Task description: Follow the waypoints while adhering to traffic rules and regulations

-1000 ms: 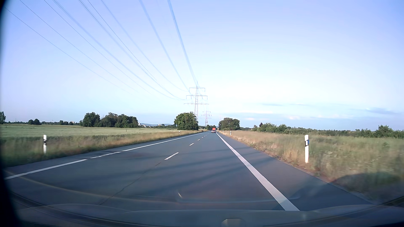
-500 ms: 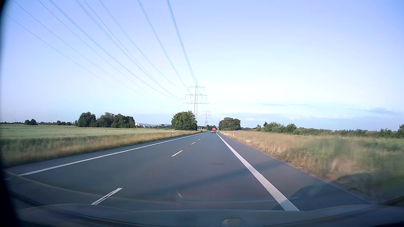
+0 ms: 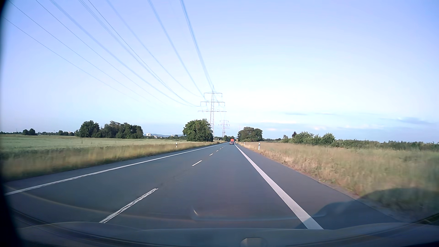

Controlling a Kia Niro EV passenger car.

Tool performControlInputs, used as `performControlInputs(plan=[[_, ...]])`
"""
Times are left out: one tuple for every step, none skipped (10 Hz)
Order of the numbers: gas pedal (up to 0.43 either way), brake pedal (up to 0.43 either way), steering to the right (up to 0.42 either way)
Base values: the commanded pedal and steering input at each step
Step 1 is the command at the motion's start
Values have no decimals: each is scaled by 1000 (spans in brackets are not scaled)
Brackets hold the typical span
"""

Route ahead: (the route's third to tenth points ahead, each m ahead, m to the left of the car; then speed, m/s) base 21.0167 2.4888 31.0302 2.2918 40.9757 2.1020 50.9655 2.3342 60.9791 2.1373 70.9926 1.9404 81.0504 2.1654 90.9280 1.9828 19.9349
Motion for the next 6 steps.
performControlInputs(plan=[[98,18,1],[98,18,1],[98,18,0],[98,18,0],[98,18,1],[98,24,0]])
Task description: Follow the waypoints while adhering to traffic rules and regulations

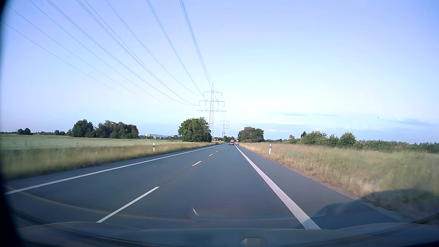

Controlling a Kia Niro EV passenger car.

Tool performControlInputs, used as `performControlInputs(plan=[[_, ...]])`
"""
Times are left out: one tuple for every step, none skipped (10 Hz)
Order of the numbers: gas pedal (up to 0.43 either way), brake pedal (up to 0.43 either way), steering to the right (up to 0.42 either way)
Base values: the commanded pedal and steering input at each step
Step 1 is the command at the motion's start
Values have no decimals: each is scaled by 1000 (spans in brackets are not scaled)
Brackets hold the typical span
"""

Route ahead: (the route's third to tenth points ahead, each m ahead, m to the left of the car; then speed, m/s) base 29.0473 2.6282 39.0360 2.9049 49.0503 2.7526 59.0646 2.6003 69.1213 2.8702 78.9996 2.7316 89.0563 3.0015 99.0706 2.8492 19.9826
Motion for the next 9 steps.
performControlInputs(plan=[[98,24,0],[98,18,0],[98,18,0],[98,24,0],[98,18,0],[98,24,0],[98,24,0],[98,24,0],[98,18,0]])
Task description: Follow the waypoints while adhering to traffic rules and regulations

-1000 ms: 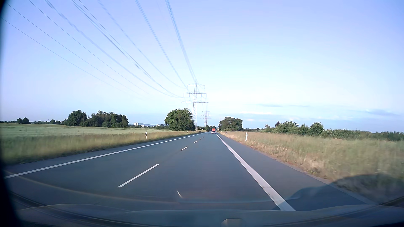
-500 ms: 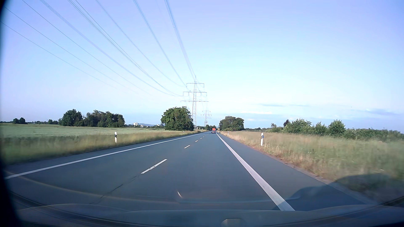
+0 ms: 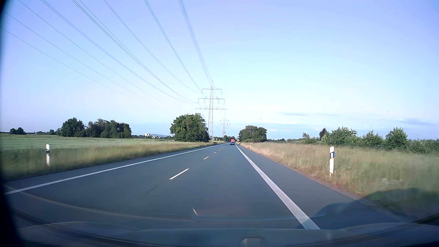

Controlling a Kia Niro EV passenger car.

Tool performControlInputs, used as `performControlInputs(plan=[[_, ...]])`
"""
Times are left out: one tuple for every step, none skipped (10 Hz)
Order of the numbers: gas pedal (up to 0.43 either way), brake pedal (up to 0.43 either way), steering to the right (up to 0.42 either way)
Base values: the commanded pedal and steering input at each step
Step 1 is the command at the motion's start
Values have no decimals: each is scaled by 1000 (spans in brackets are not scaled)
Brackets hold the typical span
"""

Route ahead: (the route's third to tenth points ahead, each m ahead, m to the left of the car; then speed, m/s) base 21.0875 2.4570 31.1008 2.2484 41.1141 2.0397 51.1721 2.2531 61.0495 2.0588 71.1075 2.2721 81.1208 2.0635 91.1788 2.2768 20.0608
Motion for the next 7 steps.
performControlInputs(plan=[[98,24,0],[98,24,0],[98,18,0],[98,24,0],[98,24,0],[98,24,0],[98,24,0]])
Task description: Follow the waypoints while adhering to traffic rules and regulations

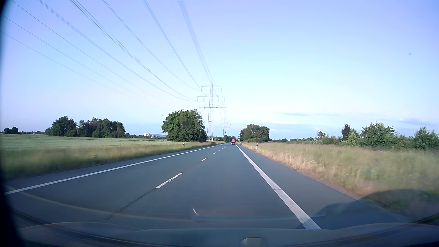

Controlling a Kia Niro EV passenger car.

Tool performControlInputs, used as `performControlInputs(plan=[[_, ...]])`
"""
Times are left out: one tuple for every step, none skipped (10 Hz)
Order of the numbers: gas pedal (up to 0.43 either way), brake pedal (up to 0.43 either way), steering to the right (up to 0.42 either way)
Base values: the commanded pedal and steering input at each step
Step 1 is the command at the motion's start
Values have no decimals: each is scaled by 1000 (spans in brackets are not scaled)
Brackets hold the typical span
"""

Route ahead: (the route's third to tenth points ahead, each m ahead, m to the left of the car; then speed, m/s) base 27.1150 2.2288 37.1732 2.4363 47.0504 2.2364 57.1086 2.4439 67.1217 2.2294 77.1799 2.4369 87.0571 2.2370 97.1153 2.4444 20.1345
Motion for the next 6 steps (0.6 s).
performControlInputs(plan=[[98,18,0],[98,18,0],[98,24,0],[98,24,0],[98,24,0],[98,18,0]])
